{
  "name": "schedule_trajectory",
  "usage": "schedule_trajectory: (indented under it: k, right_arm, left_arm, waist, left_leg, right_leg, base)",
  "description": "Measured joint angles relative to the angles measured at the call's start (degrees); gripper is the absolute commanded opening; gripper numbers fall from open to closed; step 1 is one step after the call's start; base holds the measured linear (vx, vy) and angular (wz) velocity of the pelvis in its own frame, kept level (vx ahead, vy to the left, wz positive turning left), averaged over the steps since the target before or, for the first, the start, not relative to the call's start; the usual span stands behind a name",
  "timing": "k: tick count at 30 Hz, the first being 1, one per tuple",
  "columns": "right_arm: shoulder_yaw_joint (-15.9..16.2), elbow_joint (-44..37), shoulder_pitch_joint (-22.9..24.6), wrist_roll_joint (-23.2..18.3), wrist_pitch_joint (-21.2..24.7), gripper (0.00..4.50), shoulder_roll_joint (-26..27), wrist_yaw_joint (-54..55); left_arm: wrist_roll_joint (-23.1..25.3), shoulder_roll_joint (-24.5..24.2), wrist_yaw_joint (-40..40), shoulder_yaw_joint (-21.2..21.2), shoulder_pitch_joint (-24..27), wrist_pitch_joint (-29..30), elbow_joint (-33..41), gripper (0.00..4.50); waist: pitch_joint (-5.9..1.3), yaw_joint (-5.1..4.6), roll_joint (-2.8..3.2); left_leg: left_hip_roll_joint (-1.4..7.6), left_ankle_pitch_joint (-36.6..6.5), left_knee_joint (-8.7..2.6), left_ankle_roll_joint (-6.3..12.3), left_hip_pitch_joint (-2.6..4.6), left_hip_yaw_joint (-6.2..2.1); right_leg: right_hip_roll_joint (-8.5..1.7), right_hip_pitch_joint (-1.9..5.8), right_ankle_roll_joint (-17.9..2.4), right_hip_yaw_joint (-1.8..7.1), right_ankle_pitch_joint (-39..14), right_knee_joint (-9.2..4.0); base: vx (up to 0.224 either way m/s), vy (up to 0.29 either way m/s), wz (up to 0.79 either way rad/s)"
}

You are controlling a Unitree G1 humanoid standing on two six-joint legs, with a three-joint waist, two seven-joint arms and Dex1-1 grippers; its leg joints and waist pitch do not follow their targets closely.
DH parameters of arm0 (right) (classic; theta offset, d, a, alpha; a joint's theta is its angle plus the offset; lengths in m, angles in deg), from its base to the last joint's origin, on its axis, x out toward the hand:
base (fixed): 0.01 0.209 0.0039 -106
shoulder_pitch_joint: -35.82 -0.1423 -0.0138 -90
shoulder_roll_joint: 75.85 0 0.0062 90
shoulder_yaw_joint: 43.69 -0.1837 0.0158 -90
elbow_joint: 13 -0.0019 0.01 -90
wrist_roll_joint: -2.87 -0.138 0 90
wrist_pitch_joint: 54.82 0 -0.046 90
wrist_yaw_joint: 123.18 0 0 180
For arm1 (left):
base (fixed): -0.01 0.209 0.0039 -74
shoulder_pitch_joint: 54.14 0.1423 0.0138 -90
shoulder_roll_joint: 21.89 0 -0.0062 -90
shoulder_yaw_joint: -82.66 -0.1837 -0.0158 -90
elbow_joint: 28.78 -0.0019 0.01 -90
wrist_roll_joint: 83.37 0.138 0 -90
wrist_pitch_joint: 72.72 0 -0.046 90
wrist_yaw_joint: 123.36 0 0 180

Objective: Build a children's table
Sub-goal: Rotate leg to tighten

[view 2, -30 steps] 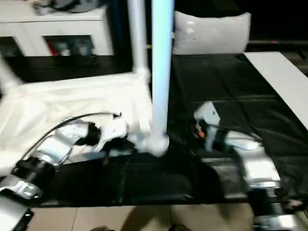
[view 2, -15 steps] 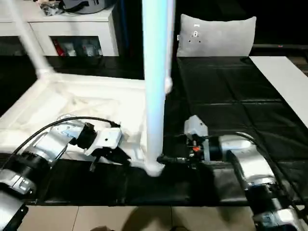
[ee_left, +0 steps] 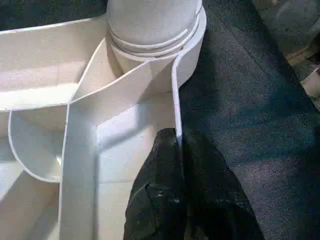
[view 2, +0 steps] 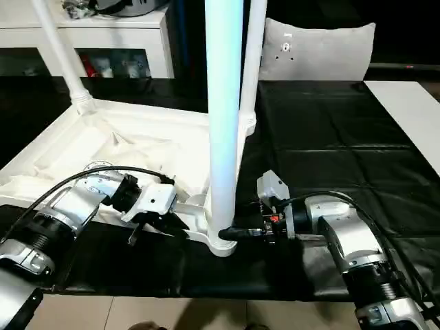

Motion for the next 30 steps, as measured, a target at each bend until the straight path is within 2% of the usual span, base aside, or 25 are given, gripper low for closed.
schedule_trajectory:
  k: [5, 11, 18, 21, 26, 28, 30]
  right_arm:
    - [-0.57, -0.9, 0.7, -0.89, 2.13, 1.88, 0.52, 1.08]
    - [-3.71, -5.02, 3.03, -0.85, 7.7, 1.88, 4.3, 12.37]
    - [-8.45, -7.49, 3.13, 3.46, 12.24, 1.88, 14.02, 34.71]
    - [-9.8, -7.63, 2.03, 5.99, 13.5, 1.88, 18.8, 44.8]
    - [-11.92, -6.4, -0.54, 9.34, 13.72, 1.88, 25.22, 59.27]
    - [-11.98, -5.53, -1.18, 10.25, 12.81, 2.44, 25.86, 61.56]
    - [-13.3, -4.91, -1.17, 9.84, 10.95, 2.6, 27.09, 62.77]
  left_arm:
    - [-0.23, -0.01, -0.02, 0.35, -0.1, 0.52, -0.31, 0.0]
    - [0.2, 0.91, -6.17, 2.51, 0.61, 9.52, 1.73, 0.0]
    - [2.39, 5.18, -19.48, 6.08, 2.9, 24.32, 8.45, 0.0]
    - [3.57, 8.4, -25.98, 7.2, 3.26, 30.84, 10.8, 0.0]
    - [5.74, 14.56, -37.16, 8.34, 3.28, 35.89, 12.18, 0.0]
    - [5.87, 16.03, -39.57, 8.49, 3.28, 36.66, 12.19, 0.0]
    - [5.83, 17.16, -41.19, 8.57, 3.29, 36.66, 12.22, 0.0]
  waist:
    - [0.0, 0.04, 0.0]
    - [-0.01, -0.36, 0.03]
    - [-0.01, -5.0, 0.04]
    - [-0.01, -6.21, 0.04]
    - [-0.01, -6.33, 0.04]
    - [-0.01, -6.2, 0.04]
    - [-0.01, -5.85, 0.04]
  left_leg:
    - [0.0, 0.0, 0.0, 0.0, 0.02, 0.0]
    - [-0.01, 0.03, -0.01, -0.05, 0.16, -0.02]
    - [-0.05, 0.11, -0.02, -0.2, 0.24, -0.3]
    - [-0.04, 0.11, -0.05, -0.2, 0.07, -0.4]
    - [-0.04, 0.1, -0.23, -0.22, -0.12, -0.35]
    - [-0.04, 0.1, -0.35, -0.22, -0.2, -0.29]
    - [-0.04, 0.11, -0.48, -0.19, -0.32, -0.22]
  right_leg:
    - [0.0, 0.01, 0.0, 0.0, 0.0, 0.0]
    - [0.0, 0.08, 0.0, 0.01, 0.0, 0.01]
    - [0.01, 0.01, 0.02, -0.12, 0.0, -0.18]
    - [0.1, -0.14, 0.02, -0.15, 0.0, -0.17]
    - [0.19, -0.3, 0.01, -0.17, 0.0, -0.17]
    - [0.19, -0.41, 0.03, -0.17, -0.03, -0.19]
    - [0.19, -0.6, -0.03, -0.14, -0.06, -0.18]
  base:
    - [0.0, 0.0, 0.0]
    - [0.0, 0.0, 0.0]
    - [0.0, 0.0, 0.0]
    - [0.0, 0.0, 0.0]
    - [0.0, 0.0, 0.0]
    - [0.0, 0.0, 0.0]
    - [0.0, 0.0, 0.0]
